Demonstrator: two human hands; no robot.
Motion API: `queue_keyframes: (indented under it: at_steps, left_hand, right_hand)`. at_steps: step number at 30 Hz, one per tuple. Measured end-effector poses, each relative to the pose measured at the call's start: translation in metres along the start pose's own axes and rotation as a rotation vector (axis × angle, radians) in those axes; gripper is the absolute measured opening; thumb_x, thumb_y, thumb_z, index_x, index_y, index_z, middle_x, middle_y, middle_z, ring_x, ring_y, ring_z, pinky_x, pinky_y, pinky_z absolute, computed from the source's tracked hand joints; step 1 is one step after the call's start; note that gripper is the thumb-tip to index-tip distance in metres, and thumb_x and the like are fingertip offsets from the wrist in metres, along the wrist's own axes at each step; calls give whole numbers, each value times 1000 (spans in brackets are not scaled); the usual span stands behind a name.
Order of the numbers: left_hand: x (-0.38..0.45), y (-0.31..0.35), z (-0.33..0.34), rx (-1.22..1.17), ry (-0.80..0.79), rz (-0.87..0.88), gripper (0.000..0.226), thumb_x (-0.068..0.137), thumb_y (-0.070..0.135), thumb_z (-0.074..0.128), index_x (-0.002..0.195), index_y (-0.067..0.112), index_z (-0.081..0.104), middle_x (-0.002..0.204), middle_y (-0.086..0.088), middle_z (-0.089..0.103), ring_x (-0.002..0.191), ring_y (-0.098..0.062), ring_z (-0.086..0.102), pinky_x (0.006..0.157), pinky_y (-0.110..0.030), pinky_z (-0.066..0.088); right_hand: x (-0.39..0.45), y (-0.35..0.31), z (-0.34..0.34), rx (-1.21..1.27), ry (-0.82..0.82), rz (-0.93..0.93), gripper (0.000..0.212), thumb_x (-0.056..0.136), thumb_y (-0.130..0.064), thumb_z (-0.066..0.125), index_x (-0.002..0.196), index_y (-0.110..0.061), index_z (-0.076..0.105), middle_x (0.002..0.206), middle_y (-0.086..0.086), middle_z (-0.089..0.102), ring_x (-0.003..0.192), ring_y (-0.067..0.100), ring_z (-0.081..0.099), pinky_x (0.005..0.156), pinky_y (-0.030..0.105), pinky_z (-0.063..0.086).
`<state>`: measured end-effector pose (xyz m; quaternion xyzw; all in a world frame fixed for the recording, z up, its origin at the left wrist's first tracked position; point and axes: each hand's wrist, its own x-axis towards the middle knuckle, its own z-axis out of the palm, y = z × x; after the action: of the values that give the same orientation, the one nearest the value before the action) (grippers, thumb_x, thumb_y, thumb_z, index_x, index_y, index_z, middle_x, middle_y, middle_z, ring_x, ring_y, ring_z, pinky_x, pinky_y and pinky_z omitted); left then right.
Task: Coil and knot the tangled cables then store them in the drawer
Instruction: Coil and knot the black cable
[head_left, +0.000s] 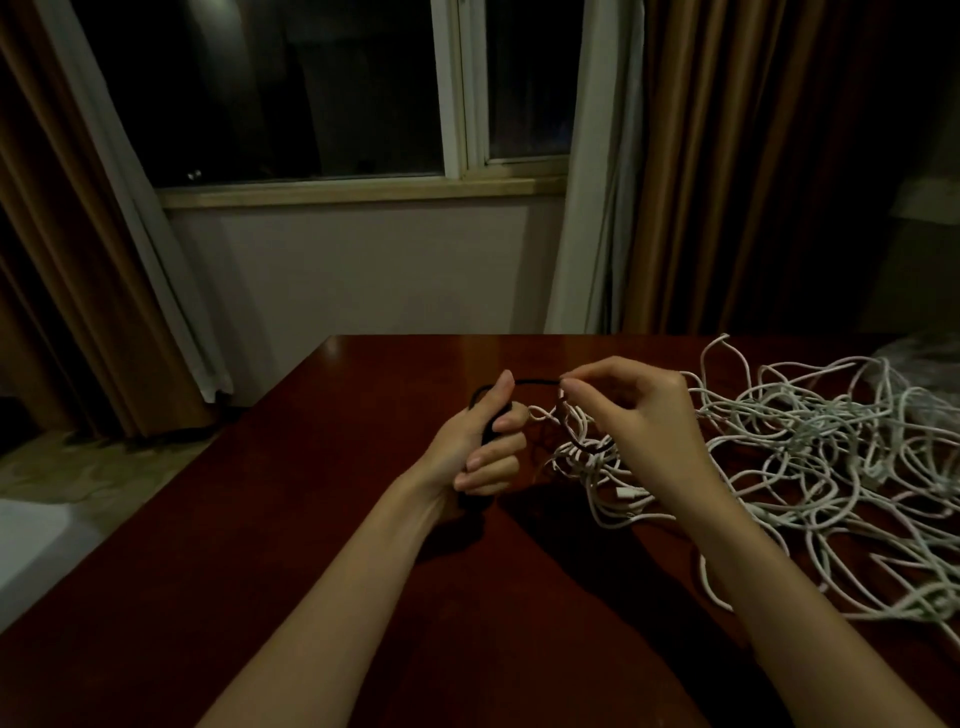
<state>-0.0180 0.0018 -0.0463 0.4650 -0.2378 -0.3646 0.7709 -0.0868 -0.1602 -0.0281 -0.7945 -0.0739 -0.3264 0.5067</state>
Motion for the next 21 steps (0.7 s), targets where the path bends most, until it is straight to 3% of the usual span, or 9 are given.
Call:
queue_keyframes:
  at_steps: [5,10,15,18,21]
  left_hand:
    - [0,9,-5,-142,151,184,49,87,50,42,51,18,43,30,6,26,18,-3,23,23,-12,11]
    - [0,10,-8,-115,273,305,50,85,54,40,51,18,41,31,5,25,19,-3,22,25,-11,11]
    - [2,4,-2,-62,328,298,58,96,54,29,55,15,37,32,5,24,20,-4,20,25,-11,14]
    - [3,0,3,2,383,331,62,100,52,25,66,8,52,35,4,27,23,-4,21,27,-13,17]
    - [5,-1,0,109,454,304,66,101,52,20,98,5,67,47,0,48,27,-3,24,31,-16,24]
  right_hand:
    - [5,-7,-9,200,-95,134,16,94,-16,57,94,-15,73,85,6,73,74,12,69,65,16,51]
    - [9,-9,-13,510,2,325,30,103,-16,38,106,-7,66,92,8,74,84,19,73,73,22,57]
    - [8,-17,-14,786,122,320,20,95,-15,50,110,-10,62,103,8,71,91,23,72,80,28,58]
    - [2,-15,1,448,95,195,19,90,-10,61,105,-19,68,89,-5,72,77,6,67,69,20,54]
    - [-7,-13,23,131,23,46,18,89,-10,65,99,-23,73,84,-15,72,78,-2,65,70,14,50]
